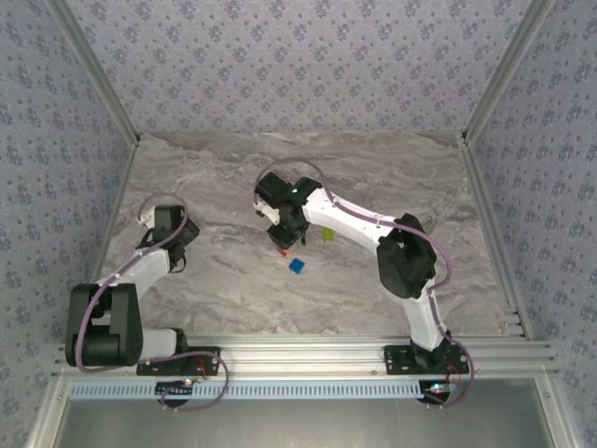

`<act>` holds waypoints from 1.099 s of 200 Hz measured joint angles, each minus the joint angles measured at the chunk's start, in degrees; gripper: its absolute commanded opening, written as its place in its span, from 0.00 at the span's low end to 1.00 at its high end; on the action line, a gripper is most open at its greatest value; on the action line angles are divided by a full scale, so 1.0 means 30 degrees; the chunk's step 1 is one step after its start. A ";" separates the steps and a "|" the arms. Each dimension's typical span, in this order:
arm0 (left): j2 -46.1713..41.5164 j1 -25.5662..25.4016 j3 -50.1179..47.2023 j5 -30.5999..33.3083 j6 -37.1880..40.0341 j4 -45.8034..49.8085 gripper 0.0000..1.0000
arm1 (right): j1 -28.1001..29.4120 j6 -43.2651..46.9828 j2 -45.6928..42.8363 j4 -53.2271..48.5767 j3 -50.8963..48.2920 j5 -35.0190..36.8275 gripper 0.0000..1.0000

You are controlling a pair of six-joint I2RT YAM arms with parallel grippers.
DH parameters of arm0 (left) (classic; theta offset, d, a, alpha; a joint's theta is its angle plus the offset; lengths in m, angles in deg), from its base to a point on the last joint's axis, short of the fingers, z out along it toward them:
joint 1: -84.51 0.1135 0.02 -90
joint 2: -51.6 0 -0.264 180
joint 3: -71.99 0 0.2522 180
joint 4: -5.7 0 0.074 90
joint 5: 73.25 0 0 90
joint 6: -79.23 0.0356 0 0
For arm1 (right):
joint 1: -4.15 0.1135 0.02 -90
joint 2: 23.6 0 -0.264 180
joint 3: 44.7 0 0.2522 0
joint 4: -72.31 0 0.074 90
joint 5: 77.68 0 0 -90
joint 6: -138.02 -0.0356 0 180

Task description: Assemble a carrot with lego

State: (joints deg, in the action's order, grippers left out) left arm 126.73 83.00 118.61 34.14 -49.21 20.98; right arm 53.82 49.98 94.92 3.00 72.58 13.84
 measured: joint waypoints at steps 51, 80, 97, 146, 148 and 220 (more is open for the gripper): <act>0.0000 0.0000 0.0000 0.0007 0.0000 0.0000 0.84 | 0.0051 0.0372 0.0605 -0.0940 0.1013 0.0204 0.40; 0.0000 0.0000 0.0000 0.0007 0.0000 0.0007 0.84 | 0.0080 0.0379 0.0743 -0.0984 0.1078 0.0233 0.41; 0.0000 0.0000 0.0000 0.0007 0.0000 0.0000 0.84 | 0.0080 0.0372 0.0889 -0.0933 0.1078 0.0226 0.41; 0.0000 0.0000 0.0000 0.0007 0.0000 0.0000 0.84 | 0.0080 0.0517 0.1515 -0.0925 0.0255 0.0051 0.52; 0.0000 0.0000 0.0000 0.0007 0.0000 0.0000 0.84 | 0.0080 0.0532 0.1552 -0.0925 0.0211 0.0051 0.53; 0.0000 0.0000 0.0000 0.0007 0.0000 0.0007 0.84 | 0.0080 0.0663 0.1596 -0.0495 -0.0233 -0.0197 0.65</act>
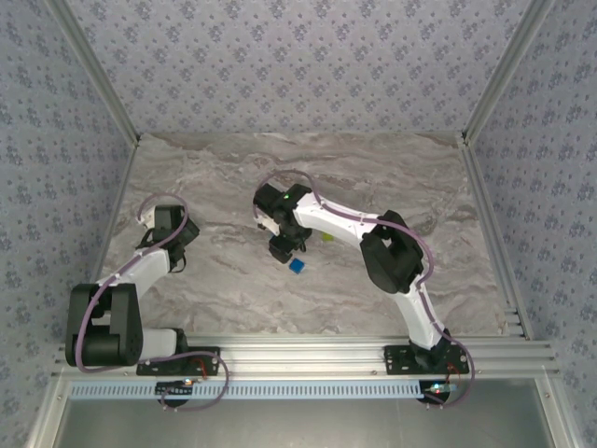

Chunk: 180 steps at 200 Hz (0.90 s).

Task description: Assemble a carrot with lego

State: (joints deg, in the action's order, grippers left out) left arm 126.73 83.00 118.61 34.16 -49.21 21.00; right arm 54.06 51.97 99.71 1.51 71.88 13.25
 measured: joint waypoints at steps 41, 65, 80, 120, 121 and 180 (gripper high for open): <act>0.0000 0.0000 0.0000 0.0000 0.0000 0.0000 0.84 | -0.0051 0.0000 -0.0933 0.0372 -0.0423 -0.0248 0.68; 0.0000 0.0000 0.0000 0.0000 0.0000 0.0000 0.84 | -0.0117 0.0000 -0.2040 0.0401 -0.0452 -0.0233 0.69; 0.0000 0.0000 0.0000 0.0000 0.0000 0.0000 0.84 | -0.0204 0.0000 -0.2827 0.0459 -0.0452 -0.0204 0.69; 0.0000 0.0000 0.0000 0.0000 0.0000 0.0000 0.84 | -0.0495 0.0022 -0.4299 0.0525 -0.0444 -0.0044 0.49; 0.0000 0.0000 0.0000 0.0000 0.0000 0.0000 0.84 | -0.0495 -0.0036 -0.4335 0.0525 -0.0444 -0.0029 0.47; 0.0000 -0.0007 0.0000 0.0000 0.0000 0.0000 0.84 | -0.0648 -0.0452 -0.3789 0.0648 0.0481 -0.0255 0.25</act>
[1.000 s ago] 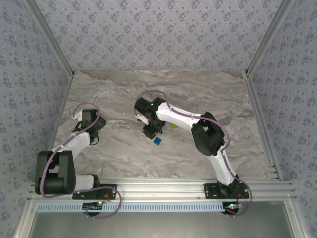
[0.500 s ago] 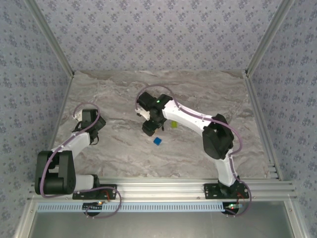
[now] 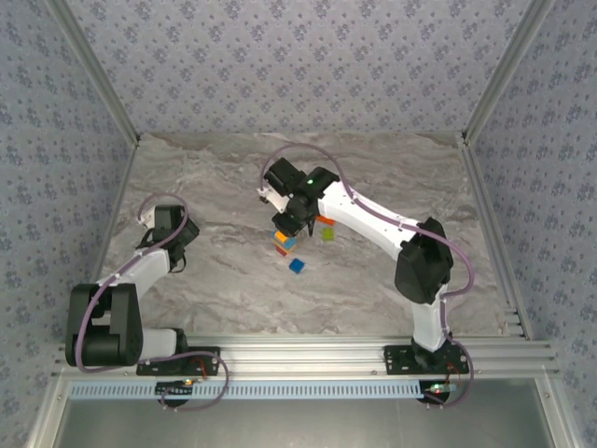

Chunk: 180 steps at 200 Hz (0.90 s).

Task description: Assemble a carrot with lego

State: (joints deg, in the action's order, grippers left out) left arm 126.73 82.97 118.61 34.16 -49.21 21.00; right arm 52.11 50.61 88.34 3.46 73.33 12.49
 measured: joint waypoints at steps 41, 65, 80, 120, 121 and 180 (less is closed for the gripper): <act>0.0000 0.0007 0.0000 0.0000 0.0000 0.0000 0.84 | 0.0000 0.0000 0.1027 -0.0131 0.1151 -0.0291 0.26; 0.0000 0.0000 0.0000 0.0000 0.0000 0.0000 0.84 | 0.0000 0.0000 0.1727 -0.0372 0.1967 -0.0350 0.26; 0.0000 0.0000 0.0000 0.0000 0.0000 0.0000 0.84 | 0.0000 -0.0007 0.2011 -0.0510 0.2229 -0.0350 0.26; 0.0000 0.0000 0.0000 0.0000 0.0000 -0.0007 0.84 | 0.0000 -0.0058 0.2382 -0.0765 0.2266 -0.0350 0.26; 0.0000 0.0000 0.0000 0.0000 0.0000 0.0000 0.84 | 0.0000 -0.0066 0.2390 -0.0772 0.2266 -0.0350 0.26; 0.0000 0.0000 0.0000 0.0000 0.0000 0.0000 0.84 | 0.0000 -0.0066 0.2477 -0.0867 0.2266 -0.0423 0.27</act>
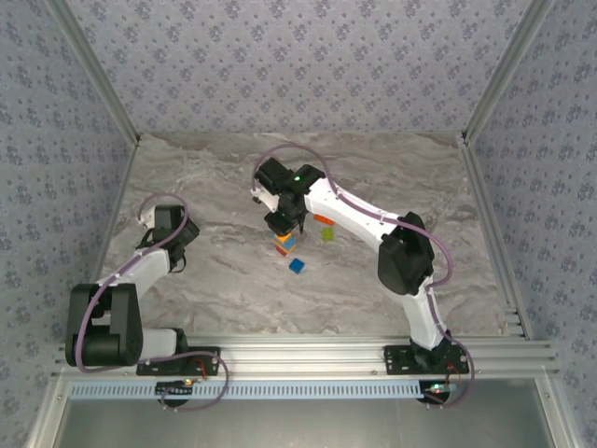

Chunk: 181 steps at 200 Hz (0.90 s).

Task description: Assemble a carrot with lego

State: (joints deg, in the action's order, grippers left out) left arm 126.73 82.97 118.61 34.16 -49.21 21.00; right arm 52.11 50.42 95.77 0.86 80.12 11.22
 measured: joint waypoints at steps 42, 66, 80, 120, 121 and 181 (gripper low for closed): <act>0.0000 0.0000 0.0000 0.0000 0.0000 0.0000 0.84 | 0.0000 0.0007 0.0277 0.0000 0.0000 -0.0102 0.27; 0.0000 0.0000 0.0000 0.0000 0.0000 0.0000 0.84 | 0.0000 0.0000 0.0321 0.0000 0.0000 -0.0175 0.27; 0.0000 0.0000 0.0000 0.0000 0.0000 0.0000 0.84 | 0.0000 0.0000 0.0321 0.0000 0.0000 -0.0226 0.27; 0.0000 0.0000 0.0000 0.0000 0.0000 0.0000 0.84 | 0.0000 0.0000 0.0357 -0.0015 0.0000 -0.0226 0.27; 0.0000 0.0000 0.0000 0.0000 0.0000 0.0000 0.84 | 0.0000 0.0007 0.0357 -0.0022 0.0000 -0.0226 0.27; 0.0000 0.0000 0.0000 0.0000 0.0000 0.0000 0.84 | 0.0000 -0.0007 0.0386 0.0291 -0.0240 -0.0211 0.27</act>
State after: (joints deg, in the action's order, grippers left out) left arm 126.73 82.97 118.61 34.16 -49.21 21.00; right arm 52.11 50.39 96.93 1.73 79.40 10.59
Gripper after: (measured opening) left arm 0.844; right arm 0.268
